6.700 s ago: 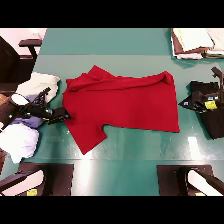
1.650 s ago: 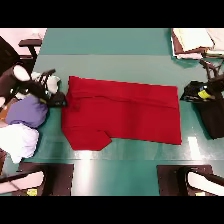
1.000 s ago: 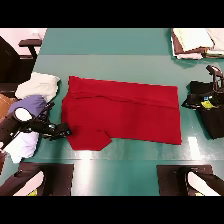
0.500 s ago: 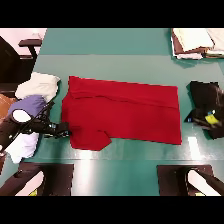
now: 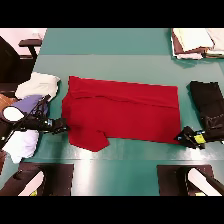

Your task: Fold the shirts.

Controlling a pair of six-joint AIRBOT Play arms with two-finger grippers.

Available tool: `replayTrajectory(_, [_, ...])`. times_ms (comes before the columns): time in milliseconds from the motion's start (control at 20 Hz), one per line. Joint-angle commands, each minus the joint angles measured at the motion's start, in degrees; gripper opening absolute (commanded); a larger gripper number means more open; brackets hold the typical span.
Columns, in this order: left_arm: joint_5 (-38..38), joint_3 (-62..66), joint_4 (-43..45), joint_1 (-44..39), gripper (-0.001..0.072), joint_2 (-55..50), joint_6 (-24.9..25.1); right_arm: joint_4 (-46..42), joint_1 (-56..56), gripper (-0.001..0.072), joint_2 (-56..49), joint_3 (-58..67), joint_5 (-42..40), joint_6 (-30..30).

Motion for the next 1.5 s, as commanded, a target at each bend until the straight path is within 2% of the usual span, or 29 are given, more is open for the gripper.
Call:
replayTrajectory(0, [-0.68, 0.20, 0.00, 0.04, 0.0025, 0.17, 0.09, 2.27, 5.16, 0.0246, 0.00, -1.46, -4.94, -0.39])
replayTrajectory(100, [-3.87, 0.98, 1.86, 0.04, 0.0024, 0.17, 0.11, 2.12, 7.08, 0.0014, 0.02, -1.46, -4.85, -0.39])
replayTrajectory(300, [-14.10, 4.24, 8.20, 0.02, 0.0024, 0.31, 0.11, -0.76, 7.39, 0.0013, 3.72, -1.44, -0.98, -0.35])
replayTrajectory(400, [-16.37, 4.42, 7.96, -0.87, 0.0023, 0.31, 0.09, -4.74, 7.39, 0.0013, 8.83, -0.39, 2.34, 0.24])
replayTrajectory(550, [-16.92, 5.68, 7.89, -8.28, 0.0023, 0.31, -2.05, -11.08, 7.39, 0.0013, 15.98, 4.55, 8.17, 2.89])
replayTrajectory(650, [-12.98, 9.01, 7.91, -12.92, 0.0024, 0.31, -4.00, -12.11, 7.39, 0.0013, 18.58, 8.70, 9.07, 4.04])
replayTrajectory(800, [0.48, 15.76, 9.18, -13.22, 0.0024, 0.15, -5.07, -10.99, 7.43, 0.0013, 15.74, 15.78, 8.13, 4.42])
replayTrajectory(900, [6.14, 19.56, 11.69, -13.25, 0.0024, -2.38, -5.01, -11.15, 8.90, 0.0012, 9.94, 20.68, 5.40, 4.33])
replayTrajectory(1100, [10.97, 28.09, 15.34, -13.22, 0.0026, -14.73, -3.87, -11.21, 14.95, 0.0013, -5.99, 31.78, -2.82, 4.00])
replayTrajectory(1300, [16.20, 37.51, 16.33, -13.22, 0.0026, -28.50, -1.05, -11.06, 17.03, 0.0013, -21.79, 45.27, -3.39, 4.00])
replayTrajectory(1450, [20.35, 39.52, 16.28, -13.22, 0.0027, -33.83, -0.96, -7.91, 16.96, 0.0014, -29.64, 52.39, -3.43, 3.98])
